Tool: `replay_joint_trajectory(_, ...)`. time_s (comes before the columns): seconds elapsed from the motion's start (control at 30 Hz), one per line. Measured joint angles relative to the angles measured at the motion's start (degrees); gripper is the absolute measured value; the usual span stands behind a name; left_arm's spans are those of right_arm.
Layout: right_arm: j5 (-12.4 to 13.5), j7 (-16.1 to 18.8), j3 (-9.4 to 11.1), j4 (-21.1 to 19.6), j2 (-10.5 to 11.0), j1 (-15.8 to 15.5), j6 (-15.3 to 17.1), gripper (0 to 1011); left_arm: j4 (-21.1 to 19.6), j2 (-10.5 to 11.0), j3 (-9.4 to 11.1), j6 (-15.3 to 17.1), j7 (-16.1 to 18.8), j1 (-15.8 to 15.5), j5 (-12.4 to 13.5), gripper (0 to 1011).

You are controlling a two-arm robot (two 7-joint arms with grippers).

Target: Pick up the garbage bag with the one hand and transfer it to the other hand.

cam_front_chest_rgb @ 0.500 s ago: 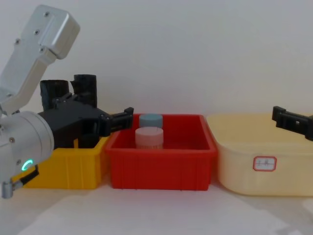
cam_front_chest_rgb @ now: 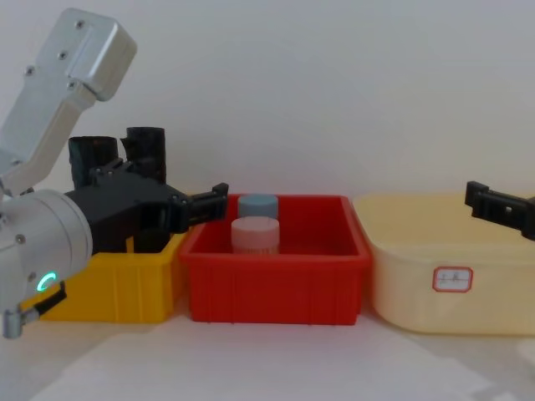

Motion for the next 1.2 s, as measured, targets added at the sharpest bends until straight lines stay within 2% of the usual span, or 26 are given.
replay_joint_trajectory(0.47, 0.0, 0.0, 0.0, 0.0, 0.0, 0.0, 0.0, 1001, -0.1, 0.2, 0.0, 0.0, -0.1, 0.0, 0.4, 1002)
replay_joint_trajectory(0.67, 0.0, 0.0, 0.0, 0.0, 0.0, 0.0, 0.0, 1001, -1.6, 0.9, -0.3, 0.7, 0.0, 0.7, 1.0, 1001)
replay_joint_trajectory(0.9, 0.0, 0.0, 0.0, 0.0, 0.0, 0.0, 0.0, 1001, -4.4, 1.7, -2.0, 1.8, 1.7, 3.1, 1.3, 1001)
replay_joint_trajectory(1.2, 0.0, 0.0, 0.0, 0.0, 0.0, 0.0, 0.0, 1001, -7.8, 2.1, -5.5, 3.0, 4.9, 7.0, 0.9, 1002)
